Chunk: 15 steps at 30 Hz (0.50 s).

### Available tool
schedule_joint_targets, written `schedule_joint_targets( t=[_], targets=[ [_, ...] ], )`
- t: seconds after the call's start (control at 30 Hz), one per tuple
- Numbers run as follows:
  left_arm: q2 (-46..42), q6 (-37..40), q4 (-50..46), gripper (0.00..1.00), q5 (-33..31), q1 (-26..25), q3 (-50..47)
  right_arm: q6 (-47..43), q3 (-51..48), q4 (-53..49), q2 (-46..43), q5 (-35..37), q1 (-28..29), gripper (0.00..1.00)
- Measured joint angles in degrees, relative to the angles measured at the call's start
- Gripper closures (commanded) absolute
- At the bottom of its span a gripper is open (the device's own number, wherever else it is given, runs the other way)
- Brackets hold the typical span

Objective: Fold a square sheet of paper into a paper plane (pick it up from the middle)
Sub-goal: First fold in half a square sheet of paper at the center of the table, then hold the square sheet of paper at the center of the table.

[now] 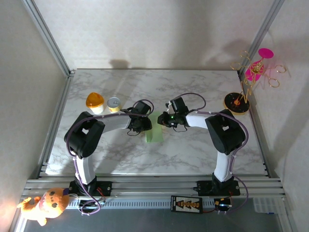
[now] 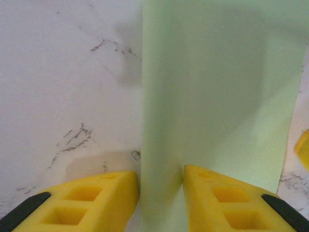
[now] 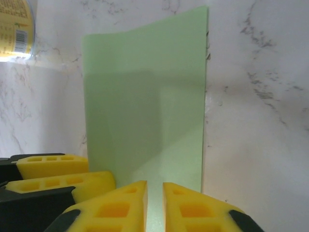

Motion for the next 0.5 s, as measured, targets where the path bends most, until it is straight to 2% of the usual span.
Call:
schedule_joint_targets(
  t=[0.17,0.5],
  targets=[
    [0.04,-0.17,0.00,0.65,-0.02,0.00,0.00,-0.02,1.14,-0.85,0.81,-0.52,0.26,0.89],
    [0.11,-1.05,0.02,0.64,-0.04,0.02,0.00,-0.04,1.70,-2.51,2.54,-0.68,0.48,0.88]
  ],
)
